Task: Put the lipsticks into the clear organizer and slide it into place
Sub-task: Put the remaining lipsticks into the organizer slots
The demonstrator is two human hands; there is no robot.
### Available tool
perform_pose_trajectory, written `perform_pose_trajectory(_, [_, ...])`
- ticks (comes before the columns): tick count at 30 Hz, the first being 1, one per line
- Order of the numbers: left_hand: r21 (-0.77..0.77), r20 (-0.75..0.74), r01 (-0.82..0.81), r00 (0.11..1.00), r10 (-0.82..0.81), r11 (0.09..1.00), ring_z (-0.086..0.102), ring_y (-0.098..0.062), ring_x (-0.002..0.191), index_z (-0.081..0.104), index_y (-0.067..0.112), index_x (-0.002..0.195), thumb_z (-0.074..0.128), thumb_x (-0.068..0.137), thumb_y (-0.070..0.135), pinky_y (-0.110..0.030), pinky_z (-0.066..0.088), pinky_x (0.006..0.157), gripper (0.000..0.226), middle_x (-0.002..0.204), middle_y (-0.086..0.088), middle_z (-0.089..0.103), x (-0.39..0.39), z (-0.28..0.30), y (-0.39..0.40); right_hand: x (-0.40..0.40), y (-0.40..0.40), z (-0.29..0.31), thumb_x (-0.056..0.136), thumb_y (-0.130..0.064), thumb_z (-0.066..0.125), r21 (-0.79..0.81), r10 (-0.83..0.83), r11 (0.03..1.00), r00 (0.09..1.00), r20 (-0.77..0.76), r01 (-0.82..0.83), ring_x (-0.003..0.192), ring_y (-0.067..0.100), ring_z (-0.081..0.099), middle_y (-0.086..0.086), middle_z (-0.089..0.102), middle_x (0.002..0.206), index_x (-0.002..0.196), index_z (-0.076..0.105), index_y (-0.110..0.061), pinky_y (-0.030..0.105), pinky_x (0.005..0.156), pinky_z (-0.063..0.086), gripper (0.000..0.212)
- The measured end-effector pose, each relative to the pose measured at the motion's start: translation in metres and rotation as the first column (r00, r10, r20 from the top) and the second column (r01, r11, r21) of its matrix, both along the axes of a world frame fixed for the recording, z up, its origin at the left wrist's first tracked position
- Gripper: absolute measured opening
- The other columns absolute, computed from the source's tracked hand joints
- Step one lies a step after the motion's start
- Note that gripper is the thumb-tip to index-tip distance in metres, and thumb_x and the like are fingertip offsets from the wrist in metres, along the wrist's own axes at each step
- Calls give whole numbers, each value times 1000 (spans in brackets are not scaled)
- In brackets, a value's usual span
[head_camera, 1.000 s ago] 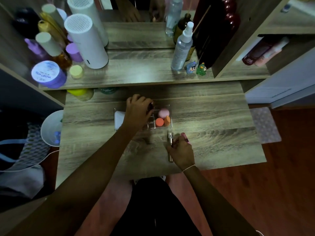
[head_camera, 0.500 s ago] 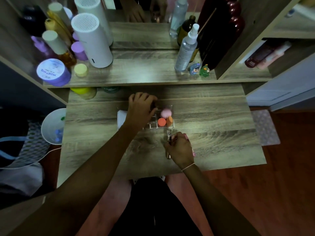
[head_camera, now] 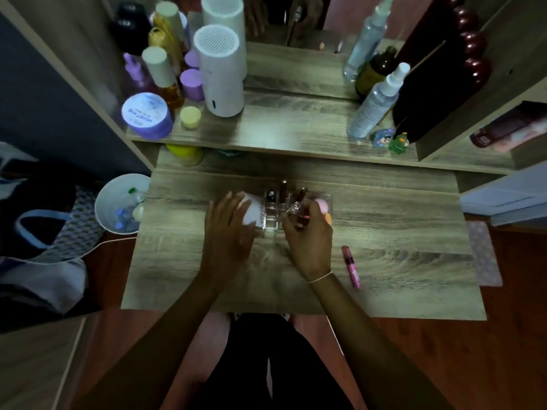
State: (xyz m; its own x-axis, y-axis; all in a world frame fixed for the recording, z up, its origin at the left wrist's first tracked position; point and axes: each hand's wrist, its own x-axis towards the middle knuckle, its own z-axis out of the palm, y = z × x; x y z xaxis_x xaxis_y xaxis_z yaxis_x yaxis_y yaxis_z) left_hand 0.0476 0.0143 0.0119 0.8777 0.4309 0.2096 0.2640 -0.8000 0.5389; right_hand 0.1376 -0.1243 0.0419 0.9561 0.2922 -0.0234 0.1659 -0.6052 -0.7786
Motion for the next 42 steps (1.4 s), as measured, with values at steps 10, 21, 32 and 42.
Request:
perform_pose_trajectory(10, [159,-226,267,947,-228,951,14,-28,145,29,4,145,38,92,34,-45,9,117,62,154,-18,26,-43,-49,-16,6,26,-13,84,-15,70,16,42,999,997,58,-43,76,8,61,-8,60,86,98,58,-15,25,72,50,19])
perform_pose_trajectory(21, [145,-304,288,923,-234,947,20,-26,145,29,4,146,38,92,40,-44,16,116,65,155,-14,27,-40,-54,-25,9,30,-34,84,-15,67,-72,63,996,998,24,-61,79,21,63,9,68,91,99,58,-12,27,70,46,19])
perform_pose_trajectory(32, [98,-288,303,920,-265,948,12,-24,147,25,6,147,43,92,39,-45,16,118,67,157,-12,21,-42,-56,-24,8,32,-35,82,-13,70,-86,45,995,998,41,-42,77,9,52,5,67,91,102,57,-11,20,66,36,24])
perform_pose_trajectory(42, [95,-228,406,898,-377,909,22,-30,144,34,2,144,53,88,30,-46,18,118,65,153,-17,30,-38,-53,-38,-10,-9,-24,87,-26,66,-72,-4,997,996,89,11,76,17,64,6,69,92,104,55,-17,25,66,47,22])
